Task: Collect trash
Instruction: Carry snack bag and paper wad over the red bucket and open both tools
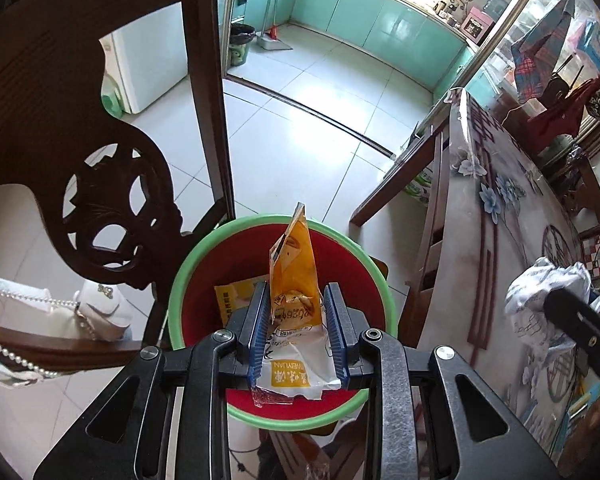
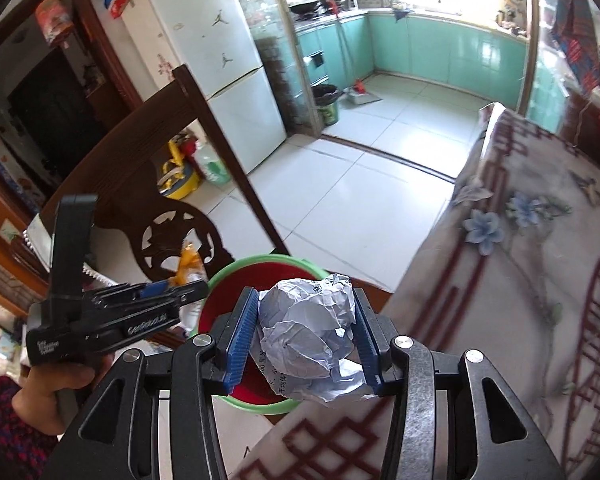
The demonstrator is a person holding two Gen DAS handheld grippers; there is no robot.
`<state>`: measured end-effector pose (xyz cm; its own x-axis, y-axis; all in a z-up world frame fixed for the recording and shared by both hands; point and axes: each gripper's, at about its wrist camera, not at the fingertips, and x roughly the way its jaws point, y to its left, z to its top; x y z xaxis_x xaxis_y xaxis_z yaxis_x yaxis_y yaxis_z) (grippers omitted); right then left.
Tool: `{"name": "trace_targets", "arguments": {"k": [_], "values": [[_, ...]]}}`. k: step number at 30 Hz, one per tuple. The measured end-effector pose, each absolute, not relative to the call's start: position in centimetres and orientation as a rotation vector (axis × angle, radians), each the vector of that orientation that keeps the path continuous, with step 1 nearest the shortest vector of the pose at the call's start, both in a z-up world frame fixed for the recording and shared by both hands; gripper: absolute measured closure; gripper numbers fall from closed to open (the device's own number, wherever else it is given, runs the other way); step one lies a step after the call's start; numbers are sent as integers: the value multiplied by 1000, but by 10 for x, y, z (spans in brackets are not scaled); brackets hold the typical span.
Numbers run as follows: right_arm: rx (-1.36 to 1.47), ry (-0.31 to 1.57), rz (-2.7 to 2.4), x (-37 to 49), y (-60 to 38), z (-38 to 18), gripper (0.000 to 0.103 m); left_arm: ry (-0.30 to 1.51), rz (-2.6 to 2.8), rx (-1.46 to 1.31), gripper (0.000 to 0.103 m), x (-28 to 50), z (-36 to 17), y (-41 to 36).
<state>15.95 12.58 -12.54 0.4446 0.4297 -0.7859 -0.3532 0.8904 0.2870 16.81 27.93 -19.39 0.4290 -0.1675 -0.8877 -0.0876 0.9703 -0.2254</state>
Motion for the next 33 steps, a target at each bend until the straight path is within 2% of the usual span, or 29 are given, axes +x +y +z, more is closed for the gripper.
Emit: {"name": "trace_targets", "arguments": {"k": [17,30,33], "values": [[83,1123,566,177,149,-186,59,1286,57,-269,77,189,-253,294],[5,1124,588,174,166,-192,58,1305,75,-296,75,188,-259,301],[-3,1119,601,173,169,-191,56,1299,67,-308,68,188,-257,302]]}}
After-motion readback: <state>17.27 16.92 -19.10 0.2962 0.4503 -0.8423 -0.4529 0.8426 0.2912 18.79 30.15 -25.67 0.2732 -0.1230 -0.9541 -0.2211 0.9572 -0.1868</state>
